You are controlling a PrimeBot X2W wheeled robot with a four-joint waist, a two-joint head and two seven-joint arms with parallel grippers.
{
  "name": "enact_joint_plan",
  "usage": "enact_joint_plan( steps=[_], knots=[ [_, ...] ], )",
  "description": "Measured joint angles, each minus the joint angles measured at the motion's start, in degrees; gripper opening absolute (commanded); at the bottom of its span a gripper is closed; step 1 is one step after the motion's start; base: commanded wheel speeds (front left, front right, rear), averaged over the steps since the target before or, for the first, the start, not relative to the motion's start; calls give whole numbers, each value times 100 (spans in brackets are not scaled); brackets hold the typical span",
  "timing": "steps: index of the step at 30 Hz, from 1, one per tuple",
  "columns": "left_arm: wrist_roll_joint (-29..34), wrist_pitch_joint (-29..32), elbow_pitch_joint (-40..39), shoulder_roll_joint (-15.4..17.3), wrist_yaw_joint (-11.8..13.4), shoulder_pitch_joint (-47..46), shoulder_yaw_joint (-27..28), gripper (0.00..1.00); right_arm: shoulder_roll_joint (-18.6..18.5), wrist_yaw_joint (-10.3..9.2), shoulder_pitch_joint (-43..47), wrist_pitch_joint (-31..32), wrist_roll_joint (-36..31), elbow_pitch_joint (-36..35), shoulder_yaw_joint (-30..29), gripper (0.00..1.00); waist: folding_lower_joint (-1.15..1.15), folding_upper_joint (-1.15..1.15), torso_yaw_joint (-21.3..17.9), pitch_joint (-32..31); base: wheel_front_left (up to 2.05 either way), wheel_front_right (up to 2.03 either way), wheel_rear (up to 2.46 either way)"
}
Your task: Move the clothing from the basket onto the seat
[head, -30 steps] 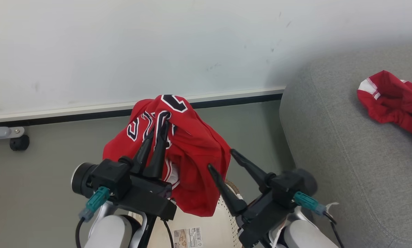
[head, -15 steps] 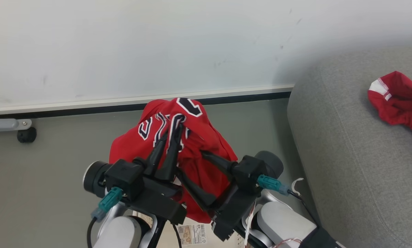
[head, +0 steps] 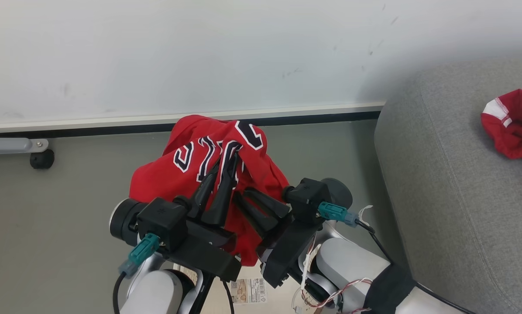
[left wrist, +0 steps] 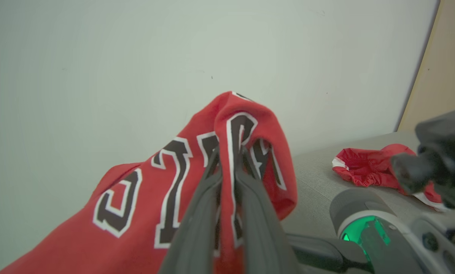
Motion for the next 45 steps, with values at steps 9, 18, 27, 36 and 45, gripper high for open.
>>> enact_joint_plan(
  steps=[9,18,27,36,45],
  knots=[
    [70,45,-197,122,2,12,-40,100,9,-78,-411,-290,375,606,-27,0,-1,0,-150,49,0,0,0],
    [247,214,-219,241,-151,210,-421,100,-22,-76,-459,-355,382,1196,-426,0,-1,0,-291,112,0,0,0],
    [347,365,-132,321,-248,381,-751,100,-215,-70,-461,-386,421,1418,-665,0,0,0,-446,158,0,0,0],
    [397,461,-125,442,-248,470,-766,100,-241,-62,-413,-390,416,1471,-814,0,0,0,-773,211,0,0,0],
    [431,512,-219,524,-248,493,-771,100,-401,-74,-380,-391,413,1316,-1137,0,0,0,-1164,305,0,0,0]
  ],
)
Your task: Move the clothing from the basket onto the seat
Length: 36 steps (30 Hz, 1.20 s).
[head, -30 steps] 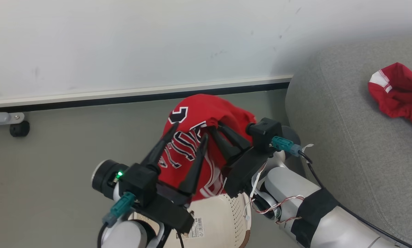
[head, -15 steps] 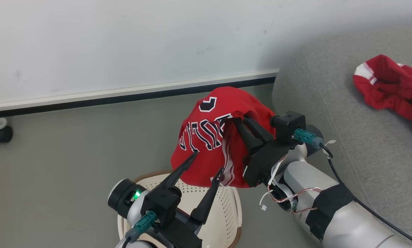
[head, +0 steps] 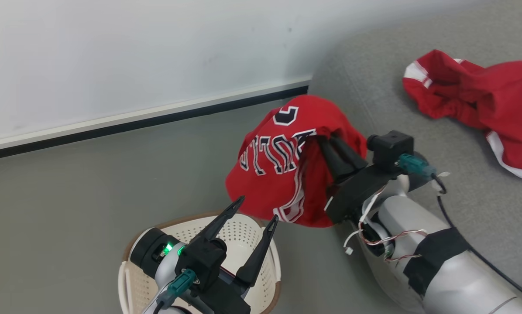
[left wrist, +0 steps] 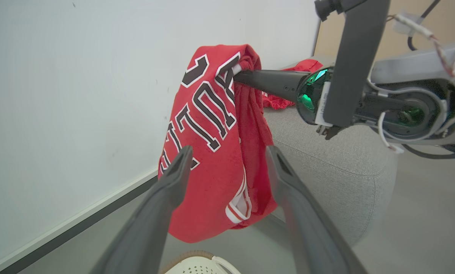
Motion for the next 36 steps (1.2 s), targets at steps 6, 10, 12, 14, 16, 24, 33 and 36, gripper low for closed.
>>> enact_joint_plan(
  steps=[6,10,12,14,16,24,33,36],
  knots=[
    [44,69,-91,15,-1,-2,-20,100,-264,-74,-7,0,-51,-119,-328,0,0,0,-303,118,0,0,0],
    [58,119,-131,21,-1,-16,-34,100,-486,-120,-87,-1,-63,-178,-571,0,0,0,-474,229,0,0,0],
    [64,149,-174,26,-1,-38,-44,100,-590,-133,-174,-1,-86,-182,-691,0,0,0,-543,298,0,0,0],
    [66,157,-212,32,-2,-58,-51,100,-701,-157,-304,-1,-102,-196,-806,0,0,0,-603,368,0,0,0],
    [69,199,-229,44,-8,-90,-67,100,-845,-178,-472,-1,-102,-222,-971,0,0,0,-655,446,0,0,0],
    [218,314,-393,86,-57,-328,-146,100,-1404,-257,-1182,-13,-137,-192,-1556,0,1,0,-752,790,0,0,0],
    [255,450,-558,148,-155,-626,-241,100,-2121,-356,-1889,-42,-136,11,-2150,0,1,0,-693,1217,0,0,0],
    [263,486,-632,169,-159,-684,-256,100,-2320,-356,-1968,-43,-136,168,-2288,0,1,0,-642,1361,0,0,0]
  ],
)
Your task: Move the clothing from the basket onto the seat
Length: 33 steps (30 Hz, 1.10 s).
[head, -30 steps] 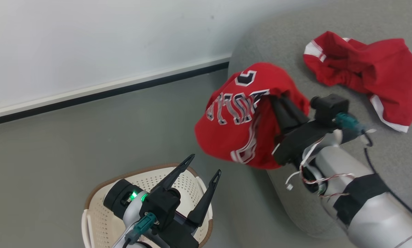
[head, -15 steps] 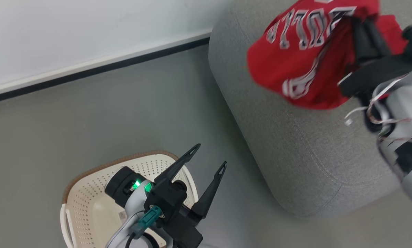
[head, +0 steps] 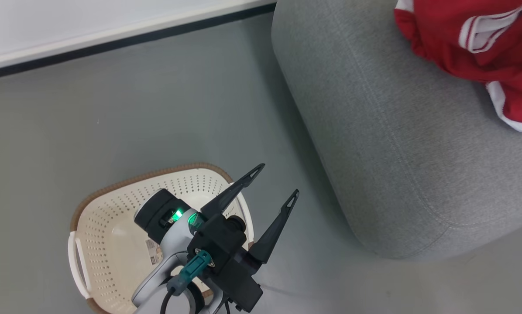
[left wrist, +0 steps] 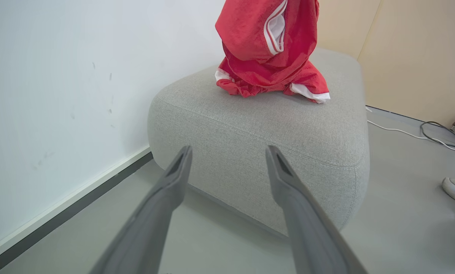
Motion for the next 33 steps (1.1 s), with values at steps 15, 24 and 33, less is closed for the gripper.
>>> enact_joint_plan(
  steps=[15,24,33],
  knots=[
    [75,167,-332,182,-92,-567,-90,100,-316,-1,56,0,198,960,-353,0,0,-1,315,850,0,0,0],
    [88,157,-213,210,-98,-716,-131,100,75,7,68,0,299,1524,-339,100,0,-1,453,1125,0,0,0],
    [14,-8,82,223,-100,-761,-146,100,222,126,135,0,213,1681,-246,100,-1,-1,436,871,0,0,0]
  ],
)
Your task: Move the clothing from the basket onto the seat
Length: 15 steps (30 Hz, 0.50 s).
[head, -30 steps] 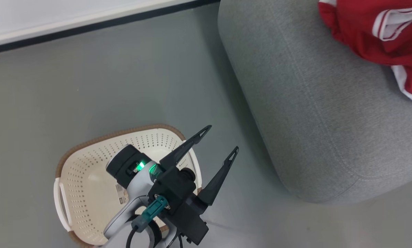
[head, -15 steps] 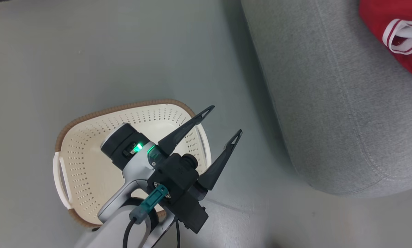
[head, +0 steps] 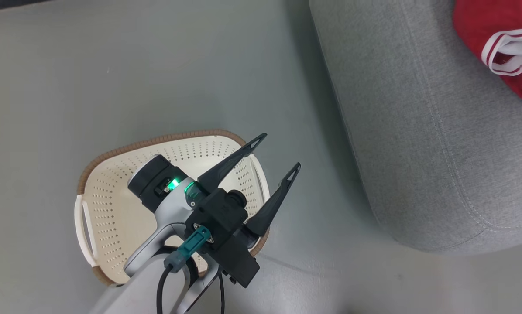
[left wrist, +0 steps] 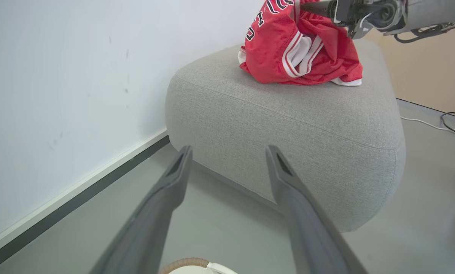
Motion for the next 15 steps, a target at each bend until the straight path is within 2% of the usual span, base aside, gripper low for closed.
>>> enact_joint_plan(
  steps=[8,15],
  knots=[
    [-63,-177,198,-3,15,155,68,100,214,133,383,0,-33,-169,3,100,0,0,-47,-355,0,0,0],
    [-125,-343,407,-23,168,362,247,100,335,132,793,0,-167,-534,19,100,-1,0,-42,-728,0,0,0]
  ],
)
